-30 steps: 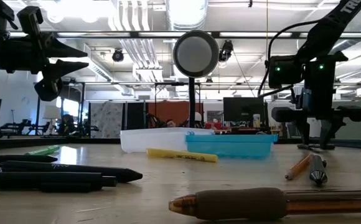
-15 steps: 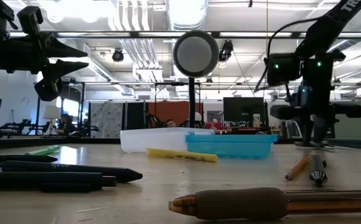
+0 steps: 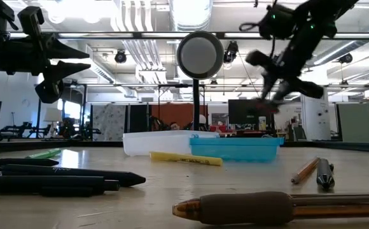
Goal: Pick & place school supplies into a supply box
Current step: Put the black scissors into the supply box
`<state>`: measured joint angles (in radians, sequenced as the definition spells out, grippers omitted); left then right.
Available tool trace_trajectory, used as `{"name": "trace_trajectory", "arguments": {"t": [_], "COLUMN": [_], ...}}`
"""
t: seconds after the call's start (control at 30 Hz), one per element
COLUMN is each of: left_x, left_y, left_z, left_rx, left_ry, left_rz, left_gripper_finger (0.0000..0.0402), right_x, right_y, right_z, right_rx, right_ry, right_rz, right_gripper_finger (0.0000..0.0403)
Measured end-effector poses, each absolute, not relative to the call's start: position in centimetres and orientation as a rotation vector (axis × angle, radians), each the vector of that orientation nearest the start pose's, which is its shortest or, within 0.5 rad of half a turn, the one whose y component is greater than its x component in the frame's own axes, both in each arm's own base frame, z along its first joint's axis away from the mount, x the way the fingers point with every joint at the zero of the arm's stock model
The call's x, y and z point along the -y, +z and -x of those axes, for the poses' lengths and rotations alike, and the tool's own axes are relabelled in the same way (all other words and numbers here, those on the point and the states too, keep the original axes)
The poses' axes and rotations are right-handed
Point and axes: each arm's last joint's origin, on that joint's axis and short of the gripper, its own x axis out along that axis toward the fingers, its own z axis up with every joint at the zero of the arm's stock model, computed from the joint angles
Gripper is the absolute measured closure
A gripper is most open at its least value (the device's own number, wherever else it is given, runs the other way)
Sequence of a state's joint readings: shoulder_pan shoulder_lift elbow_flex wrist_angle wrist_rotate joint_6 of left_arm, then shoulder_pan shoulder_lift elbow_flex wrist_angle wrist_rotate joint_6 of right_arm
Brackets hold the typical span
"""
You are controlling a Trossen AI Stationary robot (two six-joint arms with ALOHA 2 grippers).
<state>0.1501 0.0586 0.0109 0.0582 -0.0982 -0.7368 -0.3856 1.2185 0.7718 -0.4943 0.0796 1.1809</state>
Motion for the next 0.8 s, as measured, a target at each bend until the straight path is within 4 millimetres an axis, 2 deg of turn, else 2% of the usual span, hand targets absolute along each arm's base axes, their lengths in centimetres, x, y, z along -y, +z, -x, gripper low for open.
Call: {"name": "trace_trajectory", "arguments": {"t": [0.2, 0.37, 0.53, 0.67, 0.8], "left_x": [-1.8, -1.8, -1.8, -1.8, -1.8], "left_y": [16.8, 16.8, 16.8, 16.8, 16.8], "left_z": [-9.9, -9.9, -9.9, -9.9, -9.9], "left_rx": [0.100, 0.101, 0.101, 0.101, 0.100], "left_ry": [0.233, 0.233, 0.233, 0.233, 0.233], "left_rz": [0.733, 0.733, 0.733, 0.733, 0.733], "left_gripper_finger": [0.0321, 0.0321, 0.0321, 0.0321, 0.0321], "right_x": [8.6, 7.3, 5.9, 5.4, 5.2], "right_y": [22.3, 20.6, 20.1, 20.2, 19.3], "right_z": [-24.9, -28.2, -31.6, -34.6, -37.1], "right_rx": [-0.374, -0.341, -0.276, -0.257, -0.260], "right_ry": [-0.833, -0.836, -0.902, -0.888, -0.917], "right_rz": [-1.362, -1.436, -1.421, -1.409, -1.362], "right_gripper_finger": [0.0338, 0.0338, 0.0338, 0.0331, 0.0333]}}
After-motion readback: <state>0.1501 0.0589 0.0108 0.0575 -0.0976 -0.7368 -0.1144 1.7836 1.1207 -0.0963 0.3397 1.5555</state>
